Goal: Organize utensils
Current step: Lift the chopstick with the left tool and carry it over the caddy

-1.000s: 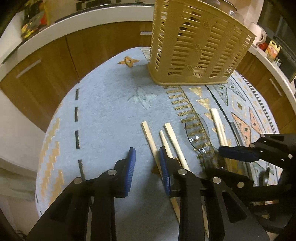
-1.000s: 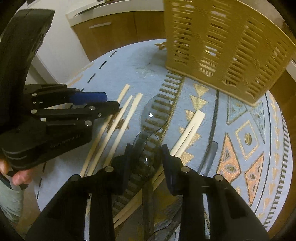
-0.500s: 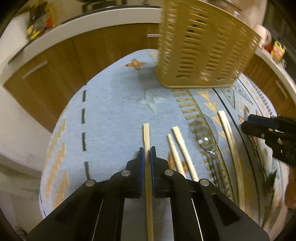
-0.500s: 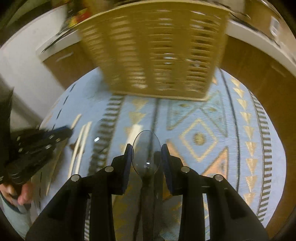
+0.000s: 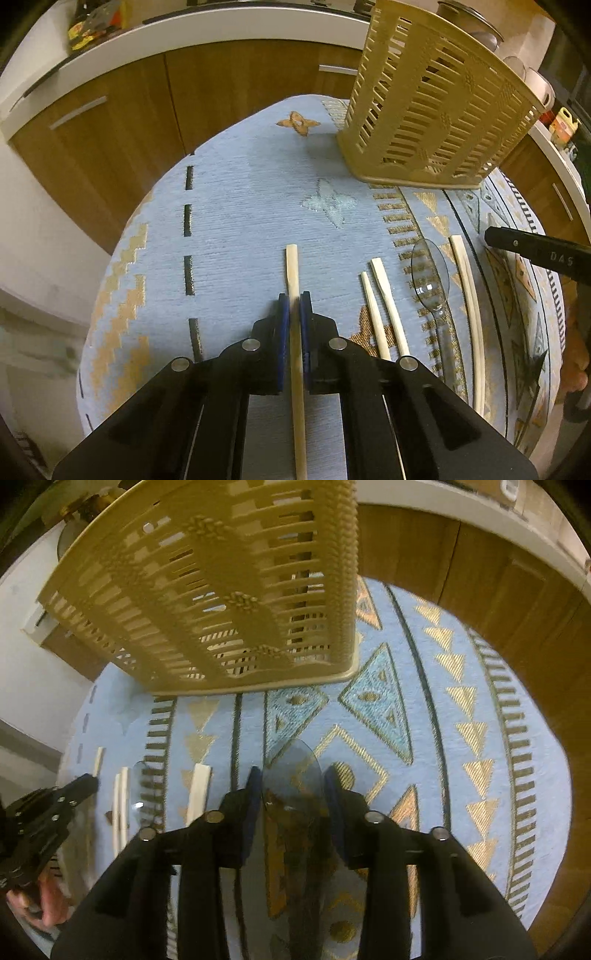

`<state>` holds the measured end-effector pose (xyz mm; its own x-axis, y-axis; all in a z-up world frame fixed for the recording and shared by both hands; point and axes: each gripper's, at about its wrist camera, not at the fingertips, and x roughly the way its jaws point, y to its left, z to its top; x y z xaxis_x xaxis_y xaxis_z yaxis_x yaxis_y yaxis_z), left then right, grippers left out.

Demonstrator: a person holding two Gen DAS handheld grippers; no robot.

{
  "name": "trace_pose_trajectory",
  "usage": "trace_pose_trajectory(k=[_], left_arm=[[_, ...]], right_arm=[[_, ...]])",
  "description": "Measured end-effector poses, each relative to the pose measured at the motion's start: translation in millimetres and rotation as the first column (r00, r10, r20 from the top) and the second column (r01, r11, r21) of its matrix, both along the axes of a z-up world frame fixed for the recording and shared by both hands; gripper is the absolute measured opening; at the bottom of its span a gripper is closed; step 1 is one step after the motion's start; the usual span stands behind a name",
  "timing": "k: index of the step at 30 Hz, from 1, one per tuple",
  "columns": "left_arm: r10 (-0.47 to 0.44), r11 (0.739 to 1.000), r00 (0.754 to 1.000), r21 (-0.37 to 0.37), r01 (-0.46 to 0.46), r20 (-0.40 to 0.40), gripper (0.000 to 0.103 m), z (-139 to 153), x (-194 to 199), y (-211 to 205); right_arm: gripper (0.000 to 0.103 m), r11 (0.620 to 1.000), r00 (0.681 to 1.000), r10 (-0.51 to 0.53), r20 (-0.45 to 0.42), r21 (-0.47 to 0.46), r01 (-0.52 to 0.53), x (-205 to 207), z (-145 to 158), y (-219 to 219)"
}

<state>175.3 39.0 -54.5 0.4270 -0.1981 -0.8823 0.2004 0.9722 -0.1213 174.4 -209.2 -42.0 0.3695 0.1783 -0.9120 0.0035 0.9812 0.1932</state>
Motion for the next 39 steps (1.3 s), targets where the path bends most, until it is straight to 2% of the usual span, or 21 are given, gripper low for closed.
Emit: trace_pose_trajectory(k=[1, 2, 5, 9, 12, 16, 17, 19, 24, 26, 29, 33, 39], left_arm=[[-0.007, 1.0, 1.0, -0.012, 0.007, -0.013, 0.005, 0, 2, 2], [-0.017, 0.999, 0.999, -0.036, 0.016, -0.033, 0.005, 1, 6, 5], [-0.039, 0.997, 0.996, -0.077, 0.032, -0.085, 0.005, 1, 18, 13], [-0.088, 0.996, 0.989, -0.036, 0.084, -0.117, 0.006, 1, 20, 9], [-0.122, 0.992, 0.984, 0.02, 0.126, -0.133, 0.008, 2, 19, 0], [-0.163, 0.979, 0.975, 0.093, 0.178, -0.153, 0.011, 2, 21, -15], [-0.177, 0.973, 0.972, 0.12, 0.196, -0.156, 0.011, 1, 21, -19], [-0.189, 0.964, 0.968, 0.155, 0.215, -0.164, 0.013, 0, 19, -24], [-0.207, 0.957, 0.961, 0.165, 0.238, -0.185, 0.012, 0, 20, -27], [-0.193, 0.954, 0.966, 0.196, 0.226, -0.172, 0.006, 0, 19, -31], [-0.186, 0.956, 0.974, 0.206, 0.21, -0.132, 0.004, 3, 15, -27], [-0.161, 0.974, 0.985, 0.154, 0.168, -0.059, 0.004, 11, 5, -22], [-0.112, 0.994, 0.986, 0.008, 0.112, 0.12, 0.004, 52, -16, -11]], right_arm=[[0.052, 1.0, 1.0, -0.005, -0.009, 0.008, 0.005, 0, 1, -3], [0.058, 1.0, 1.0, -0.007, -0.011, 0.004, 0.007, -2, 5, -8], [0.058, 0.999, 0.999, 0.022, -0.03, -0.049, -0.023, -7, 11, -13], [0.057, 0.992, 0.997, 0.065, -0.052, -0.104, -0.07, -16, 5, -2], [0.053, 0.983, 0.995, 0.088, -0.056, -0.156, -0.096, -14, 6, 7], [0.035, 0.966, 0.992, 0.105, -0.063, -0.23, -0.117, -7, 5, 25], [0.03, 0.966, 0.991, 0.114, -0.069, -0.224, -0.127, -4, 3, 33], [0.03, 0.966, 0.99, 0.122, -0.075, -0.22, -0.136, -5, 4, 35], [0.029, 0.967, 0.99, 0.129, -0.06, -0.215, -0.139, -8, 5, 36], [0.029, 0.966, 0.99, 0.131, -0.053, -0.215, -0.14, -11, 2, 46], [0.029, 0.972, 0.99, 0.138, -0.043, -0.187, -0.143, -9, -3, 51], [0.029, 0.98, 0.988, 0.152, 0.005, -0.133, -0.15, -20, 4, 44], [0.029, 0.981, 0.964, 0.19, 0.185, -0.067, -0.181, -61, 42, 29]])
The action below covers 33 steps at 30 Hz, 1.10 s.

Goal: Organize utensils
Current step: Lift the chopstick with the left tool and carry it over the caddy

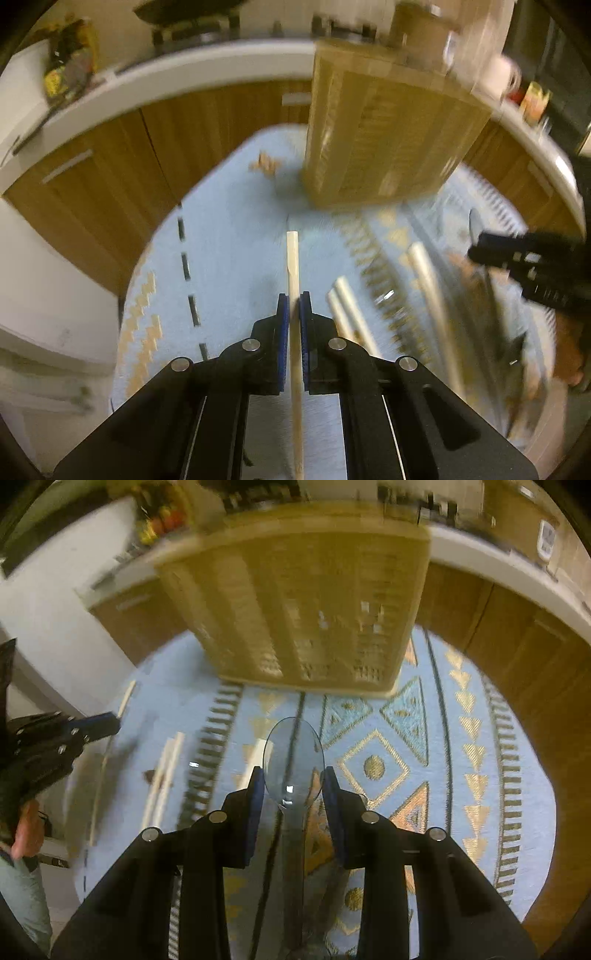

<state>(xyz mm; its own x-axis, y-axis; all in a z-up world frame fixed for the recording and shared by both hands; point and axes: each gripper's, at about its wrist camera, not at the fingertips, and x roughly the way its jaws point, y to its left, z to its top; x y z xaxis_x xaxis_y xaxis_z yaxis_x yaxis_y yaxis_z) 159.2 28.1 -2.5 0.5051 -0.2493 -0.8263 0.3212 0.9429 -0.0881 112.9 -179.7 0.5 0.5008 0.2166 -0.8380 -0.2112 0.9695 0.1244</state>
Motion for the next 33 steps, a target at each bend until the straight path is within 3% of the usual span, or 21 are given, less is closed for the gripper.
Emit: trace_pose_trajectory(k=[9, 16, 19, 26, 31, 33], left_arm=[[0.02, 0.987, 0.975, -0.158, 0.016, 0.222, 0.004, 57, -32, -13], [0.082, 0.968, 0.933, -0.25, 0.008, 0.349, 0.004, 94, -38, -12], [0.115, 0.962, 0.908, -0.272, -0.001, 0.402, 0.004, 115, -34, -11], [0.187, 0.945, 0.816, -0.326, 0.002, 0.547, 0.004, 168, -18, -20], [0.212, 0.944, 0.755, -0.33, 0.006, 0.62, 0.004, 185, 5, -37], [0.213, 0.942, 0.742, -0.335, 0.016, 0.636, 0.004, 187, 14, -43]], right_arm=[[0.029, 0.994, 0.969, -0.015, 0.248, 0.112, -0.013, -56, 49, -13], [0.029, 0.984, 0.917, -0.067, 0.393, 0.179, -0.004, -55, 93, -20], [0.029, 0.978, 0.895, -0.086, 0.437, 0.209, -0.008, -48, 115, -23], [0.029, 0.978, 0.84, -0.111, 0.531, 0.209, -0.003, -22, 160, -21], [0.029, 0.978, 0.801, -0.151, 0.579, 0.207, 0.034, 1, 179, -28], [0.029, 0.977, 0.787, -0.17, 0.593, 0.208, 0.054, 13, 183, -33]])
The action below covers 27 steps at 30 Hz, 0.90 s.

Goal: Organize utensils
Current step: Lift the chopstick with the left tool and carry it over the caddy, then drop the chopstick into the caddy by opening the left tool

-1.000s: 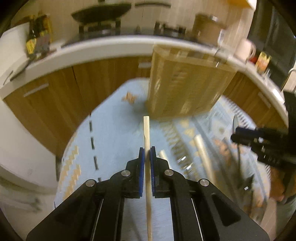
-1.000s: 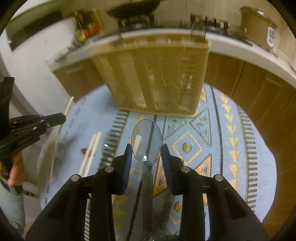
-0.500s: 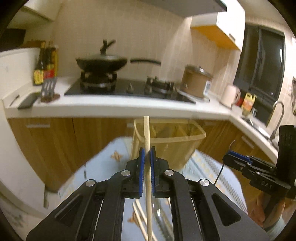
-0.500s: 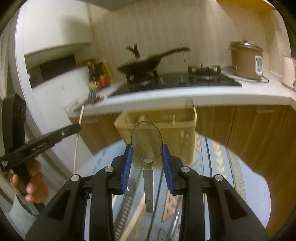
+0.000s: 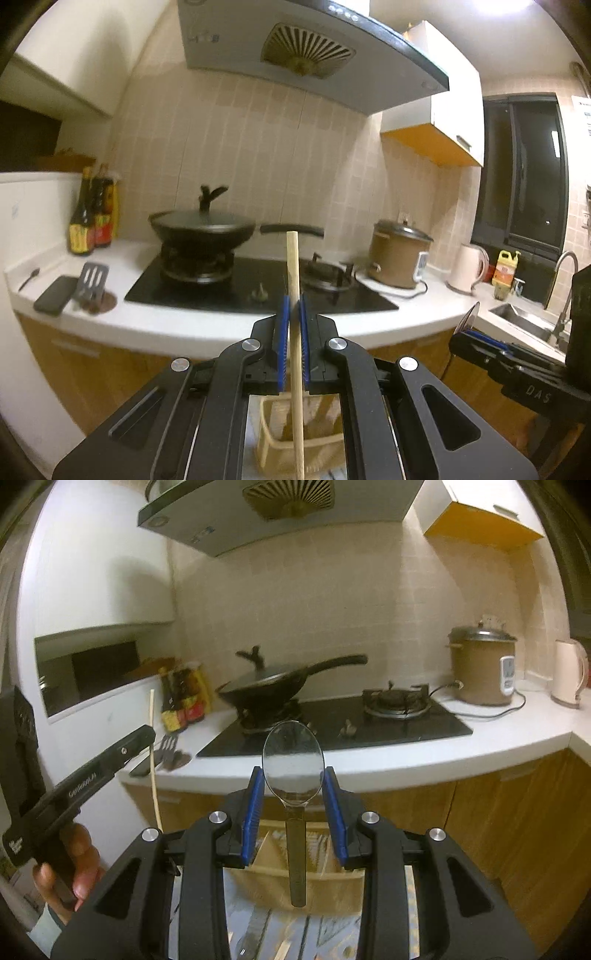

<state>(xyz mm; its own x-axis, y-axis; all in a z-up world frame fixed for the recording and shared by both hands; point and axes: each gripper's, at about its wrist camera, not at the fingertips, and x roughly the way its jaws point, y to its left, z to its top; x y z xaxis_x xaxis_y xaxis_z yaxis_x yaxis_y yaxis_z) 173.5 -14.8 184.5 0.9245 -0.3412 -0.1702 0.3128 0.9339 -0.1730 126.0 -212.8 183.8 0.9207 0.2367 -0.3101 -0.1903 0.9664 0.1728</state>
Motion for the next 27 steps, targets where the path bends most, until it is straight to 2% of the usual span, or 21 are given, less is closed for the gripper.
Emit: trace_pose_trajectory(k=[5, 12, 21, 27], left_arm=[[-0.008, 1.0, 0.999, -0.025, 0.009, 0.044, 0.004, -7, 30, -9], [-0.011, 0.998, 1.0, -0.057, 0.011, 0.005, 0.004, -39, 72, -11], [0.028, 0.999, 1.0, -0.016, -0.028, -0.002, 0.004, -63, 87, -15], [0.018, 1.0, 0.999, 0.02, -0.017, -0.029, 0.004, -76, 85, -14]], right_arm=[[0.029, 0.999, 0.998, -0.05, 0.029, -0.011, 0.05, 24, 0, -10], [0.029, 0.996, 0.996, -0.082, 0.026, -0.04, 0.083, 52, -20, -15], [0.029, 0.996, 0.996, -0.088, -0.02, -0.03, 0.088, 72, -50, -21], [0.029, 0.996, 0.996, -0.076, -0.047, -0.039, 0.074, 70, -64, -14]])
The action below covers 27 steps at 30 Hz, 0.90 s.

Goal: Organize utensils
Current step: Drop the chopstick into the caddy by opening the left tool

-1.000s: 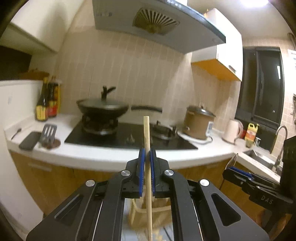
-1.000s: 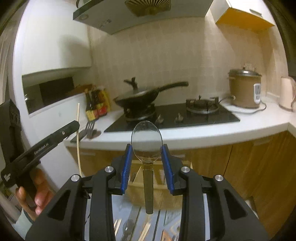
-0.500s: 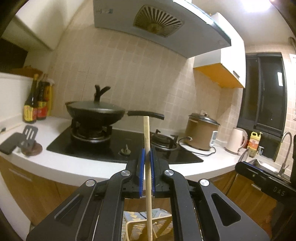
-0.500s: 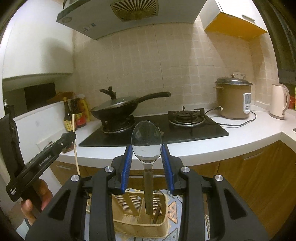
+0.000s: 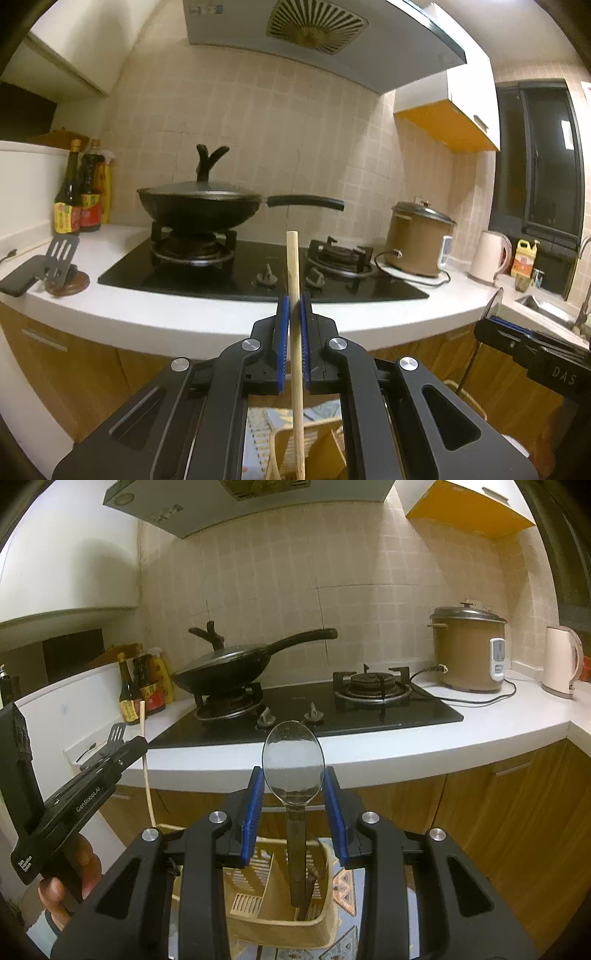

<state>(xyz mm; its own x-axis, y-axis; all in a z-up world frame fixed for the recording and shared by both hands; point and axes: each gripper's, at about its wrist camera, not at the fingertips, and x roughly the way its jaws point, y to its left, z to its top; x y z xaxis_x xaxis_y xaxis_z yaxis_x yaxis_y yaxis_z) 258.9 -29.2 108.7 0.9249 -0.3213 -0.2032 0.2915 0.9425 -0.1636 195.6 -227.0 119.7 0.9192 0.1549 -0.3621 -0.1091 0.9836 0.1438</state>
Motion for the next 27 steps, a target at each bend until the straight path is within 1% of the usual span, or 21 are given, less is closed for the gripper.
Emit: trace_pose_trajectory(k=[4, 7, 8, 9, 10, 11, 12, 13, 14, 19, 22, 27], left_arm=[[-0.004, 1.0, 0.999, 0.005, 0.004, -0.035, 0.005, -6, -3, 4], [-0.003, 1.0, 0.998, 0.02, 0.005, -0.059, 0.01, -10, -8, 7], [-0.002, 1.0, 0.998, 0.023, 0.004, -0.064, 0.015, -10, -9, 7], [0.0, 1.0, 0.997, 0.027, 0.003, -0.075, 0.025, -11, -11, 8], [0.016, 0.999, 0.995, 0.03, -0.013, -0.094, 0.032, -11, -12, 11], [0.027, 0.999, 0.994, 0.025, -0.025, -0.107, 0.038, -11, -14, 14], [0.024, 1.0, 0.992, 0.013, -0.023, -0.121, 0.038, -11, -16, 18], [0.015, 1.0, 0.99, 0.003, -0.015, -0.139, 0.038, -11, -18, 23], [0.009, 1.0, 0.988, -0.006, -0.01, -0.151, 0.038, -11, -19, 26], [-0.002, 1.0, 0.985, -0.03, -0.003, -0.171, 0.038, -1, -43, 42], [-0.042, 0.998, 0.979, -0.044, 0.034, -0.199, 0.038, 8, -60, 49], [-0.065, 0.998, 0.97, -0.022, 0.061, -0.236, 0.038, 14, -90, 52]], right_arm=[[0.03, 1.0, 1.0, 0.001, -0.016, 0.009, -0.001, -5, -5, 1], [0.03, 1.0, 0.999, 0.01, -0.038, 0.018, -0.01, -10, -8, 1], [0.03, 1.0, 0.999, 0.014, -0.048, 0.018, -0.013, -12, -9, 1], [0.03, 1.0, 0.998, 0.021, -0.064, 0.021, -0.02, -13, -11, 1], [0.03, 0.999, 0.997, 0.026, -0.077, 0.024, -0.024, -14, -12, 1], [0.034, 0.999, 0.995, 0.033, -0.094, 0.031, -0.03, -16, -13, 1], [0.037, 0.999, 0.994, 0.038, -0.103, 0.038, -0.035, -19, -13, 0], [0.046, 0.999, 0.994, 0.04, -0.105, 0.04, -0.036, -21, -13, 0], [0.047, 0.999, 0.994, 0.041, -0.105, 0.04, -0.037, -25, -12, 0], [0.047, 0.998, 0.993, 0.041, -0.114, 0.056, -0.035, -50, -3, -3], [0.047, 0.999, 0.993, 0.021, -0.12, 0.05, -0.015, -68, 5, -5], [0.047, 0.997, 0.985, 0.022, -0.17, 0.075, -0.009, -98, 10, -12]])
